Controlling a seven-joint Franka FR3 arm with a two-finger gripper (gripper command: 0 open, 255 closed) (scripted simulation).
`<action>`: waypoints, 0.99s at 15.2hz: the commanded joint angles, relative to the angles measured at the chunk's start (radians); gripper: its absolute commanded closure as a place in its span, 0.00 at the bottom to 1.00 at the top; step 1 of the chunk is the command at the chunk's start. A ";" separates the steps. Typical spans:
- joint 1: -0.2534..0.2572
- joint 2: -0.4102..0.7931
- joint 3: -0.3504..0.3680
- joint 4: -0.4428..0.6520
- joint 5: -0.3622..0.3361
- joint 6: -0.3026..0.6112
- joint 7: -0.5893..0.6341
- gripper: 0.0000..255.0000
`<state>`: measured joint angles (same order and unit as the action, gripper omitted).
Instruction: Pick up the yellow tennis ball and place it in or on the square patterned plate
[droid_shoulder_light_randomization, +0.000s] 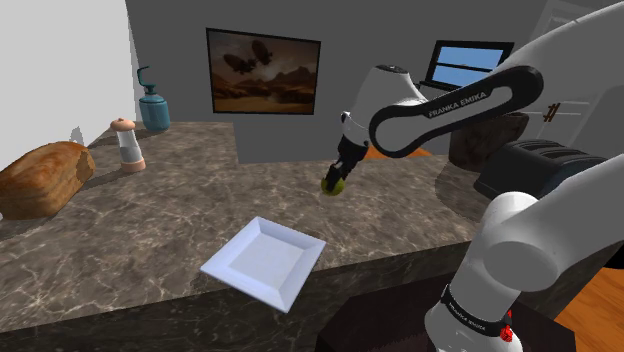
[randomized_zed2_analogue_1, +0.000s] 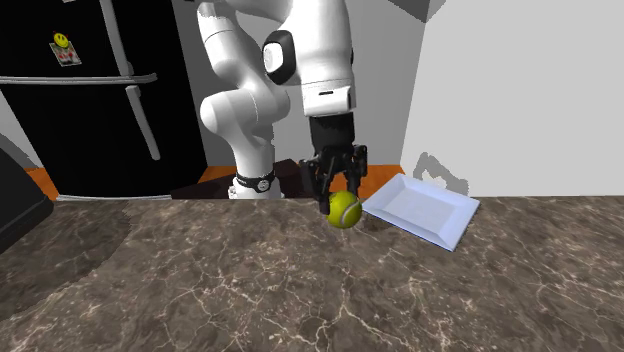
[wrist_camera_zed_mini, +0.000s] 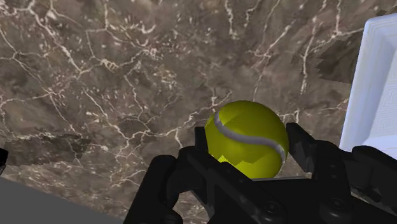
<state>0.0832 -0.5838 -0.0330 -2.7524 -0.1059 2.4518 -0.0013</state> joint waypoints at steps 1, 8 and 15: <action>0.023 -0.004 0.050 0.001 0.014 -0.008 0.061 1.00; 0.095 0.050 0.223 0.054 0.053 -0.021 0.267 1.00; 0.131 0.160 0.393 0.169 0.052 -0.041 0.473 1.00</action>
<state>0.2131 -0.4492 0.3348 -2.6088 -0.0488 2.4136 0.4389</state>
